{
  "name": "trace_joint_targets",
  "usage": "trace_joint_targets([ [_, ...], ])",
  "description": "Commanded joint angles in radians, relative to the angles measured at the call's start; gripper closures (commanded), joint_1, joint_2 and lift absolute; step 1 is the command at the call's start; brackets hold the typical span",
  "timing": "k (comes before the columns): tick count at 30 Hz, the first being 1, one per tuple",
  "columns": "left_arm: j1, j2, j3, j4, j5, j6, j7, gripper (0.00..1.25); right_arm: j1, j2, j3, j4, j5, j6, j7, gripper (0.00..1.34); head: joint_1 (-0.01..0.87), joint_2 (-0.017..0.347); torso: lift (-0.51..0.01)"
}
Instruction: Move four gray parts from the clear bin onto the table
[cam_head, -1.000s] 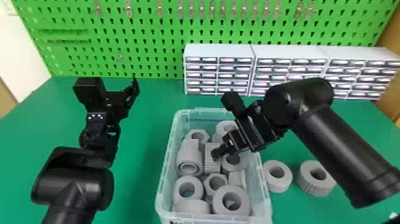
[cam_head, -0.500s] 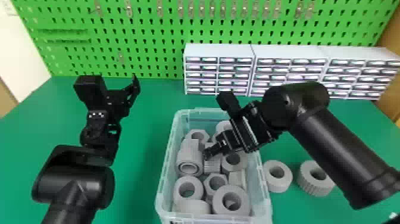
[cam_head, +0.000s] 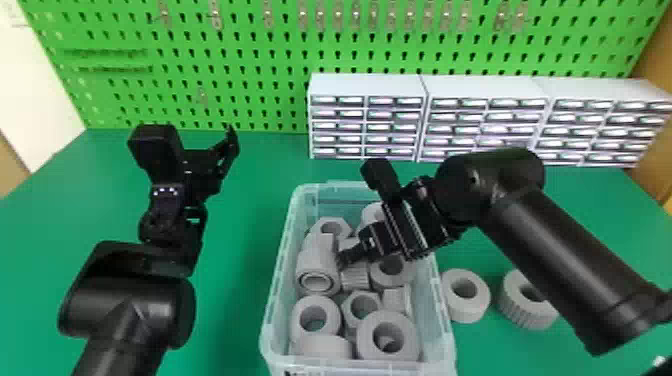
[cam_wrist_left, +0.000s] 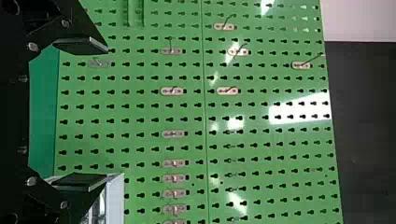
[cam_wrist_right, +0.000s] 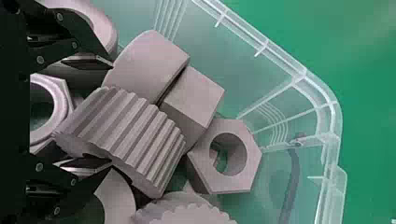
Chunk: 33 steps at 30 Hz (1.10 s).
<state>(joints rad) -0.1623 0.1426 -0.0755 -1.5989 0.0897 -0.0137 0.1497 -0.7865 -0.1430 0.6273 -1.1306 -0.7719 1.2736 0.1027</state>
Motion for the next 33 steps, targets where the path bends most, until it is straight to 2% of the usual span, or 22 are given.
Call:
trace_joint_targets([
  [1, 0.0, 0.0, 0.0, 0.0, 0.001, 0.0, -0.001, 0.29, 0.003, 0.002, 0.008, 0.028, -0.017, -0.03, 0.0, 0.52, 0.693, 0.072, -0.052],
  [8, -0.003, 0.0, 0.0, 0.0, 0.002, 0.0, 0.001, 0.3, -0.002, 0.005, 0.026, 0.063, -0.033, -0.046, 0.0, 0.52, 0.693, 0.072, -0.052],
  [18, 0.0, 0.0, 0.002, 0.0, 0.004, 0.0, -0.001, 0.3, -0.008, 0.005, 0.026, 0.064, -0.049, -0.046, 0.0, 0.54, 0.693, 0.072, -0.052],
  [25, 0.0, 0.0, 0.003, 0.0, 0.007, 0.0, -0.001, 0.3, -0.016, 0.006, 0.031, 0.063, -0.047, -0.034, 0.0, 0.69, 0.693, 0.072, -0.052],
  [29, 0.003, 0.0, 0.008, 0.0, 0.007, 0.0, -0.001, 0.3, -0.017, 0.006, 0.037, 0.057, -0.047, -0.03, 0.0, 0.84, 0.693, 0.072, -0.052],
  [33, 0.004, 0.0, 0.01, 0.0, 0.008, -0.002, -0.001, 0.3, -0.02, 0.006, 0.042, 0.055, -0.035, -0.02, 0.0, 0.85, 0.693, 0.072, -0.052],
])
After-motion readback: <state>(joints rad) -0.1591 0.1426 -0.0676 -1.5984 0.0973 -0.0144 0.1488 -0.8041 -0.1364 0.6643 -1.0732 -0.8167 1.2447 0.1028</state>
